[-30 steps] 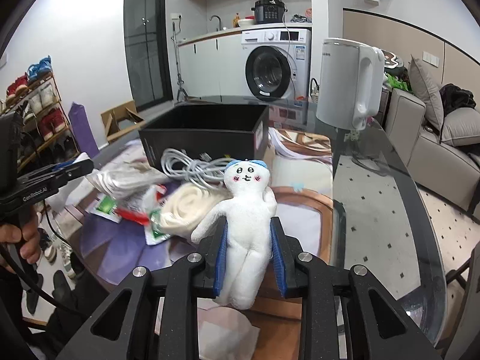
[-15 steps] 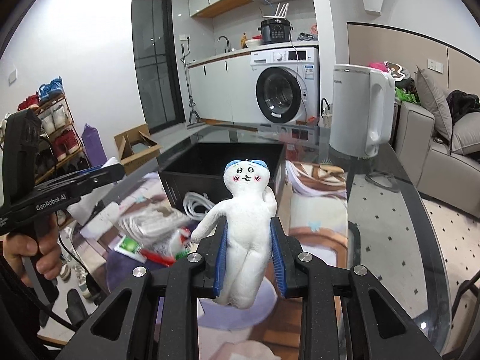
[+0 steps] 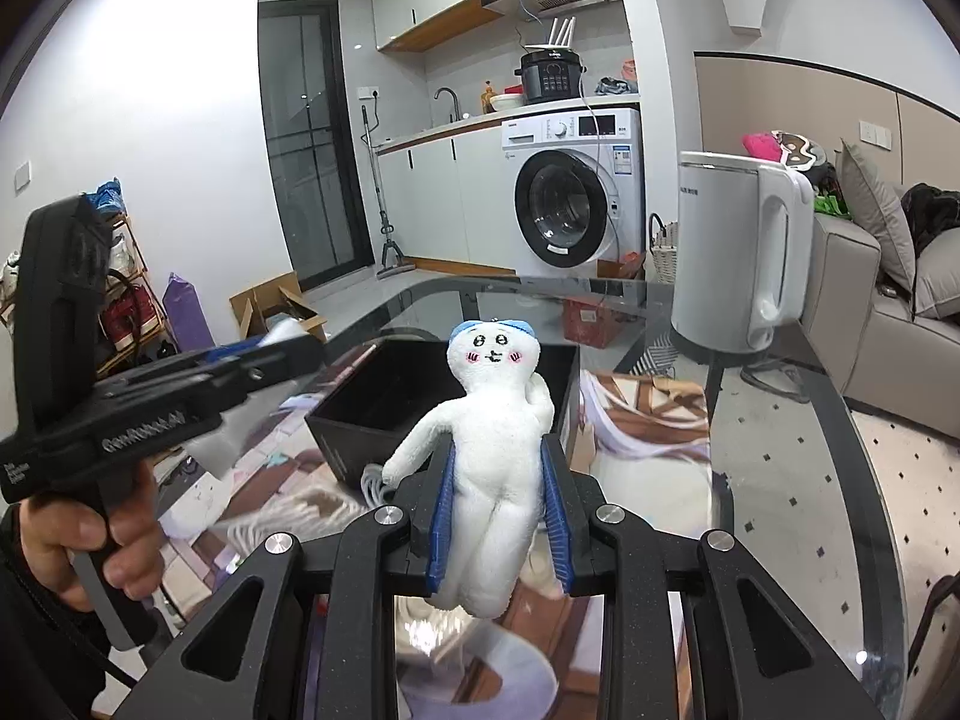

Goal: Organize soft objects
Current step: 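Lift the foam sheet and doll and carry both over the black box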

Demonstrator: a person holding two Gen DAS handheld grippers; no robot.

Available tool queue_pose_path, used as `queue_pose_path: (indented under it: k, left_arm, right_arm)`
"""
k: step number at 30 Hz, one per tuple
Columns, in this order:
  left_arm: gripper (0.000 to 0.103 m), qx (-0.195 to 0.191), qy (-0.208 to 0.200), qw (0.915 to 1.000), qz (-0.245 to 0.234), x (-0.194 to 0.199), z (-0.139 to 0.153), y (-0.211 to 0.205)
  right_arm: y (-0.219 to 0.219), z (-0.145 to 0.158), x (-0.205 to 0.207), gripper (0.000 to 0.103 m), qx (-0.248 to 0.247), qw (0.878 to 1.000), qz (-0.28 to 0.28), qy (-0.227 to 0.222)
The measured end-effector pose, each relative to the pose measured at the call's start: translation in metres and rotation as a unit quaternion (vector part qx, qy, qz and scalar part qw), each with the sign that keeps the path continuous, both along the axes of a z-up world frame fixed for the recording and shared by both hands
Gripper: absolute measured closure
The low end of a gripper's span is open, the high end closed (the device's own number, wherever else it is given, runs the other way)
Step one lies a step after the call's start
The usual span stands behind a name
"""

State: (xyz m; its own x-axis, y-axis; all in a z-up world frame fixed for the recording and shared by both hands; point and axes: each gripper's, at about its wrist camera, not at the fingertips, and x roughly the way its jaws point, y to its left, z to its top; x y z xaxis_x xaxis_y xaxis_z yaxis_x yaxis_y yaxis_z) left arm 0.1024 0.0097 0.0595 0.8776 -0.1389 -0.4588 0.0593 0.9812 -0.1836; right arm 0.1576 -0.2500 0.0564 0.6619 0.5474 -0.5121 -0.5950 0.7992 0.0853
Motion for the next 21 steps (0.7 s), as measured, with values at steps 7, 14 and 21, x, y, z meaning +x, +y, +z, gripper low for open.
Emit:
queue_pose_path:
  k: [7,14,21]
  left_arm:
    - [0.067,0.005,0.014,0.9998,0.012,0.025,-0.008,0.001]
    - [0.067,0.009,0.027,0.9995,0.016,0.044,-0.012,0.000]
    - [0.067,0.022,0.032,0.9991,0.016,0.056,-0.017,-0.001]
  right_arm:
    - [0.017,0.001,0.020,0.077,-0.002,1.000,0.008,0.002]
    - [0.031,-0.005,0.047,0.077,-0.012,1.000,0.010,0.013]
    - [0.044,-0.014,0.066,0.077,-0.025,0.999,0.012,0.022]
